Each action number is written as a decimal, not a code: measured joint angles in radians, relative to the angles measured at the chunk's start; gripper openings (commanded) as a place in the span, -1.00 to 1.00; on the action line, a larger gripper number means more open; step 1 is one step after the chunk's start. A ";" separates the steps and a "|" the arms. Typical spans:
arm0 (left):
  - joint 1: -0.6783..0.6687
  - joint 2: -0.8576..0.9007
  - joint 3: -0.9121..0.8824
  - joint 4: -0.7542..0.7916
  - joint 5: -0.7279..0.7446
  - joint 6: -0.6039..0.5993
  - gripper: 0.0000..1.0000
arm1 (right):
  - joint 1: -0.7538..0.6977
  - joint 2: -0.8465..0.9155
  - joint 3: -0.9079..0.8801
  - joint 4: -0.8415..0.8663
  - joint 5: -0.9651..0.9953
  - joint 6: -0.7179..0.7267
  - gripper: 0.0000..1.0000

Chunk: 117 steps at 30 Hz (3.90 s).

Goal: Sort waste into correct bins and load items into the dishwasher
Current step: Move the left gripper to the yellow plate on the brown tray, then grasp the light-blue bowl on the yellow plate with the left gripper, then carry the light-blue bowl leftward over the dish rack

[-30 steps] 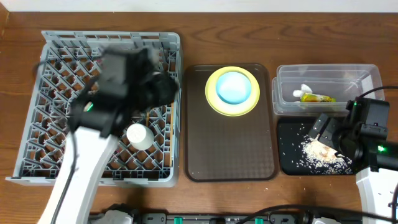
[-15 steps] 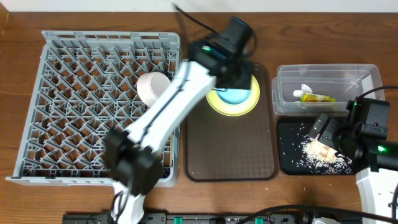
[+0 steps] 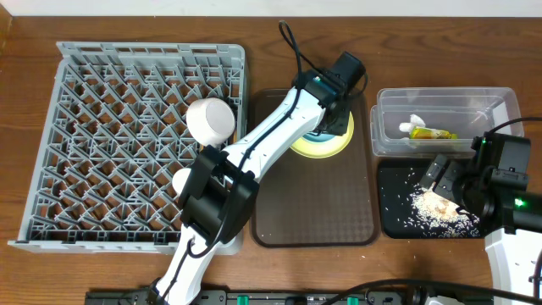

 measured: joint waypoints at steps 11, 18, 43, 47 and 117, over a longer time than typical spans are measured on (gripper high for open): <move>-0.026 0.000 -0.021 0.071 -0.017 0.002 -0.31 | 0.000 0.000 0.000 0.000 0.000 0.000 0.98; -0.075 0.000 -0.032 0.149 -0.026 0.029 -0.31 | 0.000 0.000 0.000 0.000 0.000 0.000 0.98; -0.114 0.000 -0.183 0.242 -0.204 0.055 -0.33 | 0.000 0.000 0.000 0.000 0.000 0.000 0.98; -0.114 0.000 -0.184 0.243 -0.211 0.054 -0.36 | 0.000 0.000 0.000 0.000 0.000 0.000 0.99; 0.966 -0.092 -0.239 0.354 1.284 -0.154 -0.85 | 0.000 0.000 0.000 0.000 0.000 0.000 0.98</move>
